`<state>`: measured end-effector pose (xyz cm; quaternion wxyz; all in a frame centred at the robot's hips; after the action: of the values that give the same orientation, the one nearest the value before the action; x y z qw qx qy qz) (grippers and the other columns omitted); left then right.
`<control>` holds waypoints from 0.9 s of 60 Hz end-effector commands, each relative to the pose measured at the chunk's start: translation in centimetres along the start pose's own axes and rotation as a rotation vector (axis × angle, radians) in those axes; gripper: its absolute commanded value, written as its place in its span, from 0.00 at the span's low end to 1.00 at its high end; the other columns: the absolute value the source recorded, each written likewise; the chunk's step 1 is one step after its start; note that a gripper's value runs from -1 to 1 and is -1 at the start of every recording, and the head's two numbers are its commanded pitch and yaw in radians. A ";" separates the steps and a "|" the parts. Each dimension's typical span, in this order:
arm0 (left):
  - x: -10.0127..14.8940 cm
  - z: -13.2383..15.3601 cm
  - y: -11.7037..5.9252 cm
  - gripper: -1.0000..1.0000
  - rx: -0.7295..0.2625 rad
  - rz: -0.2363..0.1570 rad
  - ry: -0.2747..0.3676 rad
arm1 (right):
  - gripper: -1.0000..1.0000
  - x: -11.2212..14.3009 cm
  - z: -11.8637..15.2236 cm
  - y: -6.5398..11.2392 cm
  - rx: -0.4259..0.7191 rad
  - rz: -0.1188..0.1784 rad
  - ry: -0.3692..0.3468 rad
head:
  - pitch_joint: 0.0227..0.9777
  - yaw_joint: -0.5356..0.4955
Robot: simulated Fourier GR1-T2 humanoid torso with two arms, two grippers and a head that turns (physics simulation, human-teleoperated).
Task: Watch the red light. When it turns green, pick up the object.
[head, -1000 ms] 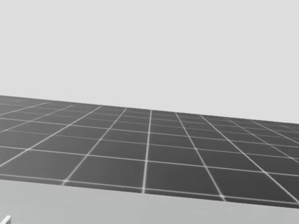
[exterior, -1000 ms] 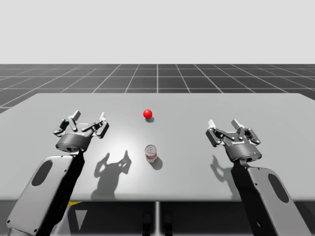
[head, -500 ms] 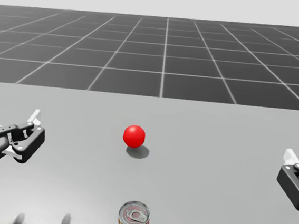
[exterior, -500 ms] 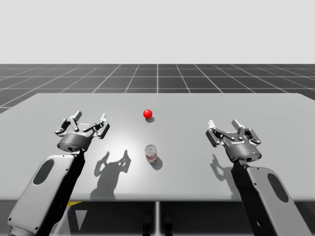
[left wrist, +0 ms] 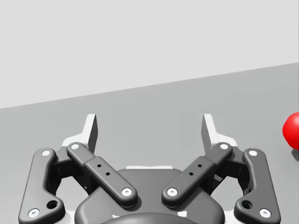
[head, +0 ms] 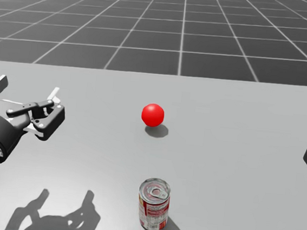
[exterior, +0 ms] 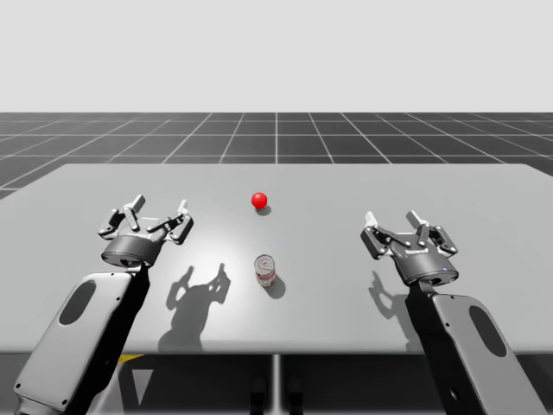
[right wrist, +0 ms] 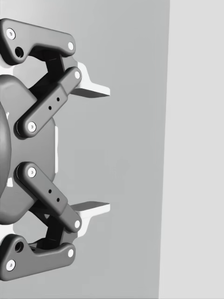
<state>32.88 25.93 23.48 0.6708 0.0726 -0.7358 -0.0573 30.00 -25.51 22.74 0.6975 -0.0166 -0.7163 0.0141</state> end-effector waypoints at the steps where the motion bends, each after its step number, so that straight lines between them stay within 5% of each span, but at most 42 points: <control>1: 0.0 0.0 0.0 0.00 -0.001 0.001 -0.001 | 0.00 0.0 0.0 0.0 -0.001 0.001 0.001 | 0.61 0.60; 54: 0.1 0.1 -0.1 0.00 0.003 0.005 -0.006 | 0.00 -0.1 -0.1 -0.1 -0.001 0.002 0.000 | 0.62 0.60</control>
<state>32.78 25.83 23.55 0.6690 0.0721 -0.7376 -0.0554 30.09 -25.59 22.69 0.6975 -0.0176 -0.7162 0.0143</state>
